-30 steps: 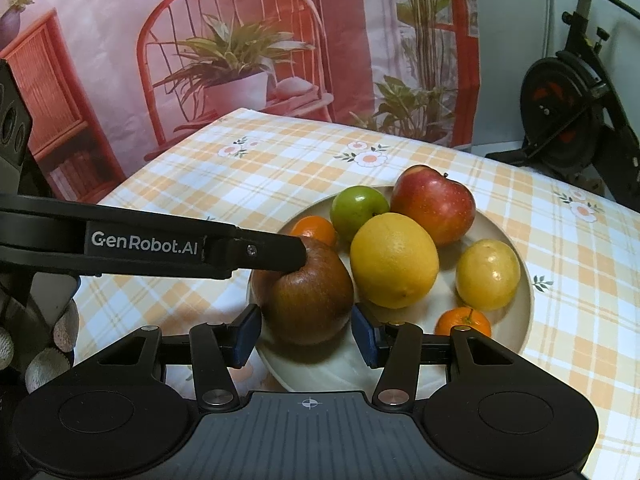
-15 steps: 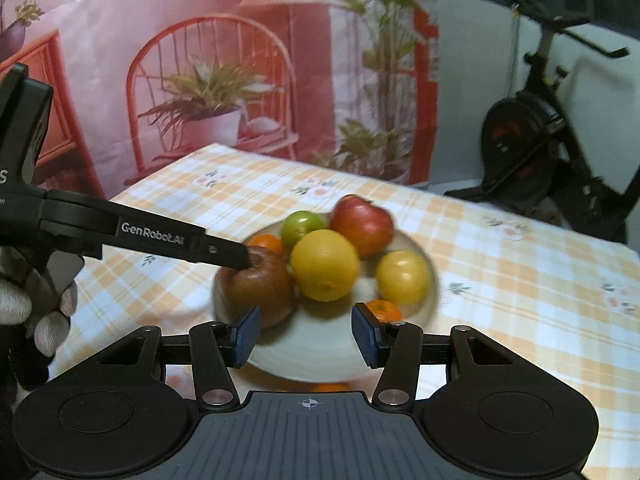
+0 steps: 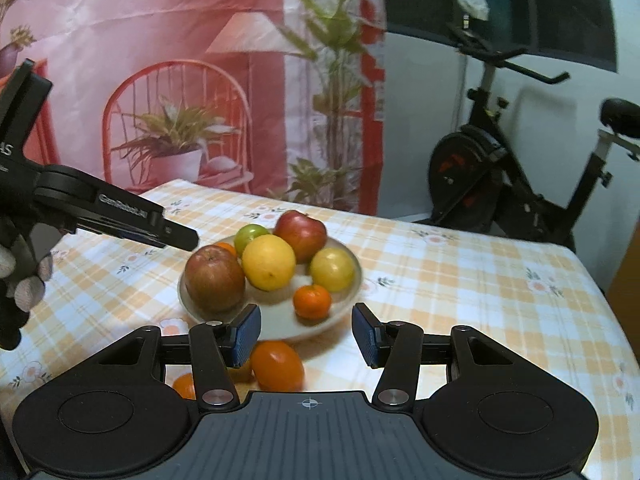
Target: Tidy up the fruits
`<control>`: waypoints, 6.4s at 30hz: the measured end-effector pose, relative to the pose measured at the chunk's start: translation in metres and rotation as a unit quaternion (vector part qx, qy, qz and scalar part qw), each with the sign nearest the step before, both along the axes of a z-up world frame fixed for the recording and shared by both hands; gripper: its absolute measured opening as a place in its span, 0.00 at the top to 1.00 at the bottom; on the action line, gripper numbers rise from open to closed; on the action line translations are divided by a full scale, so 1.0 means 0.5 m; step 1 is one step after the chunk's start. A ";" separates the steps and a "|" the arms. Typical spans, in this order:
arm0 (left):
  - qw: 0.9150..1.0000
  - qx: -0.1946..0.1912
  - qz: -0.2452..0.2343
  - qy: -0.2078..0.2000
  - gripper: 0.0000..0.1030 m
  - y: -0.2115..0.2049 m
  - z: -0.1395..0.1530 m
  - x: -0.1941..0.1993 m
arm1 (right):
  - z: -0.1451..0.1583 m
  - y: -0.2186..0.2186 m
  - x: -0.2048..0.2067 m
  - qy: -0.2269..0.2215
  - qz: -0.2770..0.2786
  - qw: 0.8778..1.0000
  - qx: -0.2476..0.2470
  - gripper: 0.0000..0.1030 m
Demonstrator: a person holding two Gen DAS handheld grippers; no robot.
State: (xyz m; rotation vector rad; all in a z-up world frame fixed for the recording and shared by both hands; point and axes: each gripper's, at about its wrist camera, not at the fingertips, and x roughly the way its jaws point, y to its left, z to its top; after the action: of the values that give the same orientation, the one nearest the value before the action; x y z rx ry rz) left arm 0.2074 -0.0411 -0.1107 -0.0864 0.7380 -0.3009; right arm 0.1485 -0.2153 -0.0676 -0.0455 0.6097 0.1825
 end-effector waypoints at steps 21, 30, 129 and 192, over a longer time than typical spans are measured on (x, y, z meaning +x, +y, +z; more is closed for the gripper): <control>0.998 0.033 -0.043 -0.023 0.54 -0.014 -0.006 -0.161 | -0.034 0.005 -0.138 0.004 -0.030 0.997 0.068 0.49; 0.999 0.033 -0.028 -0.027 0.54 0.009 -0.013 -0.182 | -0.041 0.064 -0.148 0.024 0.020 0.998 0.048 0.42; 0.965 -0.183 -0.149 0.117 0.56 -0.006 -0.121 -0.149 | -0.078 0.084 -0.136 0.097 0.114 0.988 -0.030 0.52; 0.984 -0.092 -0.128 0.082 0.58 -0.054 -0.045 0.109 | -0.073 0.037 0.195 0.132 0.093 0.986 0.051 0.54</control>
State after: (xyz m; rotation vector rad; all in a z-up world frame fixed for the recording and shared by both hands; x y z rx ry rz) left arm 0.2618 -0.0680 -0.1333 -0.1936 0.8849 -0.6129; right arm 0.2463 -0.1970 -0.1042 0.0206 0.8607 0.4053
